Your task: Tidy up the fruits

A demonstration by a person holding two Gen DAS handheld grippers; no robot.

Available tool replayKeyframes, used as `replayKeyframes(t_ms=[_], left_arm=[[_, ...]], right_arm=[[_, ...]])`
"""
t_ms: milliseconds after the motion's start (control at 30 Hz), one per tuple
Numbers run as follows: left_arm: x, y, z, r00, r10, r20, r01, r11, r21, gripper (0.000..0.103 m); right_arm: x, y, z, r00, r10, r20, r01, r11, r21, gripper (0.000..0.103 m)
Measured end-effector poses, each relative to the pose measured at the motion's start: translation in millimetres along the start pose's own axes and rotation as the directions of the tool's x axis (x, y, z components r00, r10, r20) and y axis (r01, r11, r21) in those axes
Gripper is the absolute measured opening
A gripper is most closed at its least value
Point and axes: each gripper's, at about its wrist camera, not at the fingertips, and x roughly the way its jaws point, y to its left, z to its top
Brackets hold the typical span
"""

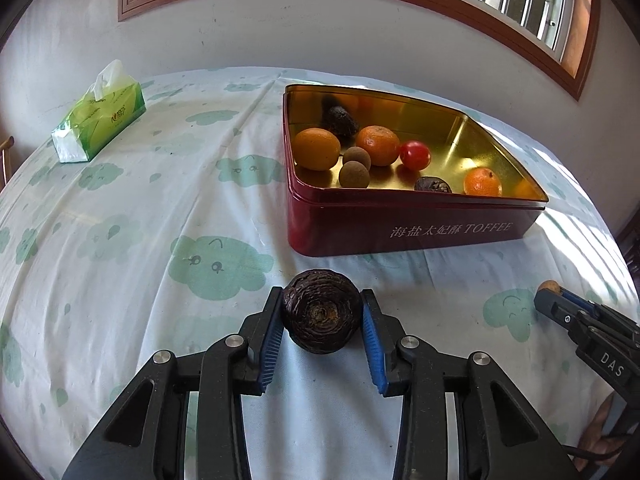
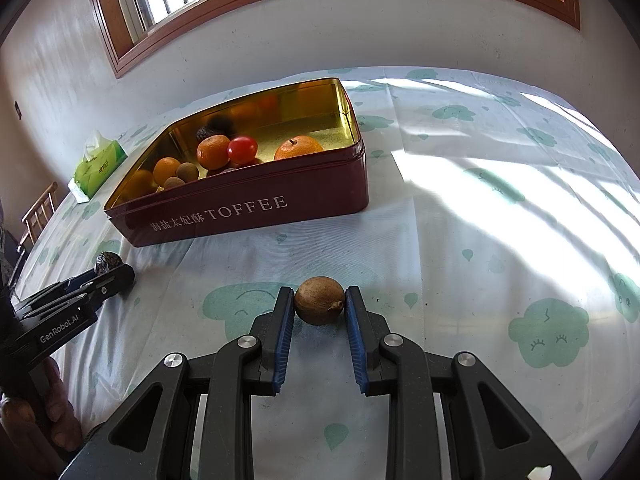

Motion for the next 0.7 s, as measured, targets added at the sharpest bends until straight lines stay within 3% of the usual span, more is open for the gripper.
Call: replayKeyframes(t_ms=[700], left_arm=[[1.3,-8.3,-0.3,0.999,0.044,-0.005,-0.044,0.998,0.048,0.038]], right_arm=[[-0.1,0.0,0.3,1.000,0.000,0.000,0.000,1.000,0.000,0.024]])
